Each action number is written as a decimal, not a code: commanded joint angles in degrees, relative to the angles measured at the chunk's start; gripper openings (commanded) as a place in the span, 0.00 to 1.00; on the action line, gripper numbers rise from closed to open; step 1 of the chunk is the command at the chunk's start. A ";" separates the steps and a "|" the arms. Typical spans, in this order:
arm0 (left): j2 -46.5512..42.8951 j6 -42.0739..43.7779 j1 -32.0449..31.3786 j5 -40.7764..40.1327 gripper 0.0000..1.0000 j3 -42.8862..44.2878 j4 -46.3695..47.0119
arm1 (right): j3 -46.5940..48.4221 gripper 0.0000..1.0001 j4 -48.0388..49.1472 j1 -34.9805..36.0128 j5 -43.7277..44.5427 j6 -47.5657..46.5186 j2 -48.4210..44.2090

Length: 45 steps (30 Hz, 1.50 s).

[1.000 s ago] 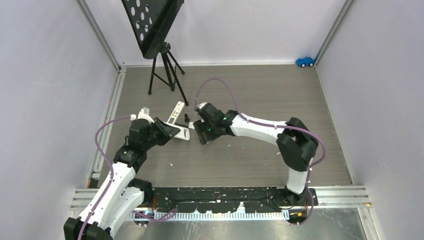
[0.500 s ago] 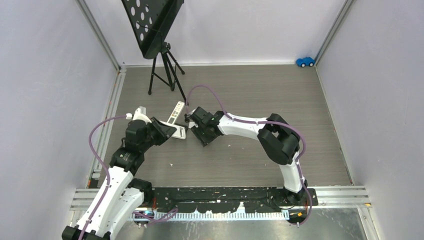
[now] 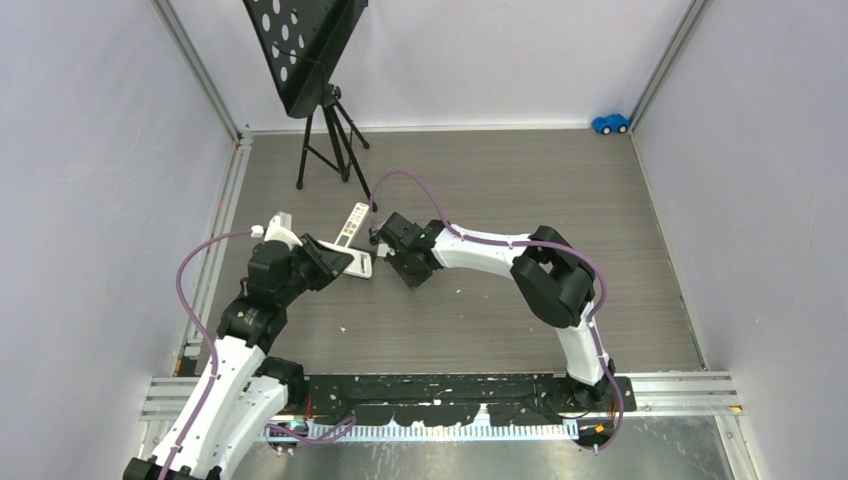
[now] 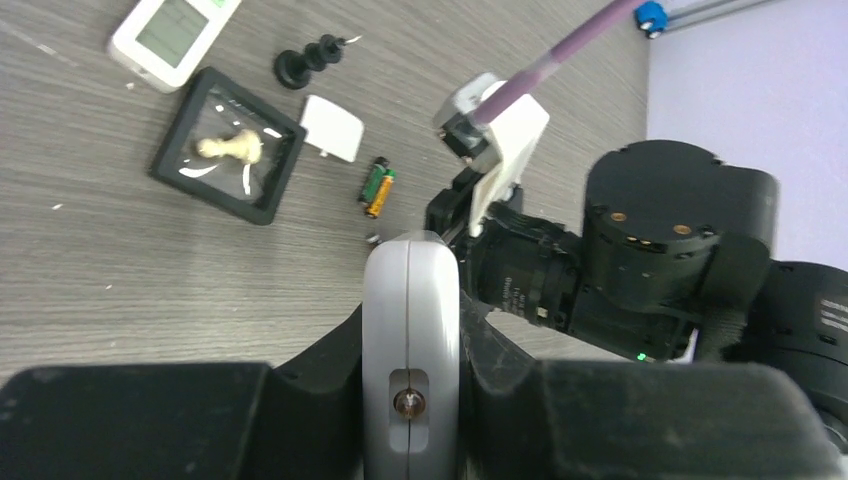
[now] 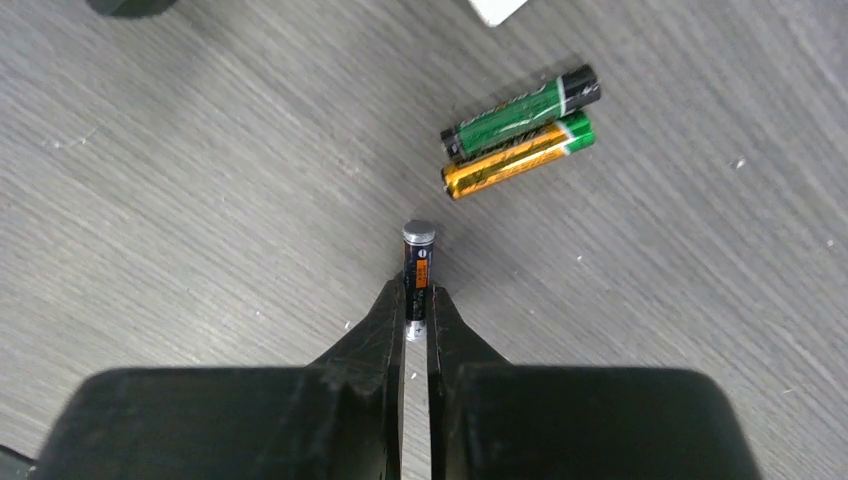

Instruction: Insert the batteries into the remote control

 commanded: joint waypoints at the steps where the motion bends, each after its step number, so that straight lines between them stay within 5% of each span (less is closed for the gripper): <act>1: -2.28 1.76 0.02 5.62 0.00 0.49 8.80 | -1.87 0.03 -2.33 0.08 -3.31 -0.09 -5.61; 8: -2.17 1.64 0.02 13.30 0.00 -0.86 17.86 | -8.72 0.02 -1.11 -1.56 -6.99 4.73 -20.81; 18: 5.59 -8.75 -0.06 20.23 0.00 -3.15 33.83 | -10.99 0.04 6.50 -8.78 -6.73 27.79 -37.11; 27: 13.39 -18.55 -0.07 19.77 0.00 -7.21 43.49 | -9.77 0.04 7.44 -8.91 -15.25 43.19 -35.26; 45: 14.29 -20.06 -0.07 20.09 0.00 -8.65 45.63 | -8.73 0.11 8.82 -8.03 -15.72 44.79 -29.49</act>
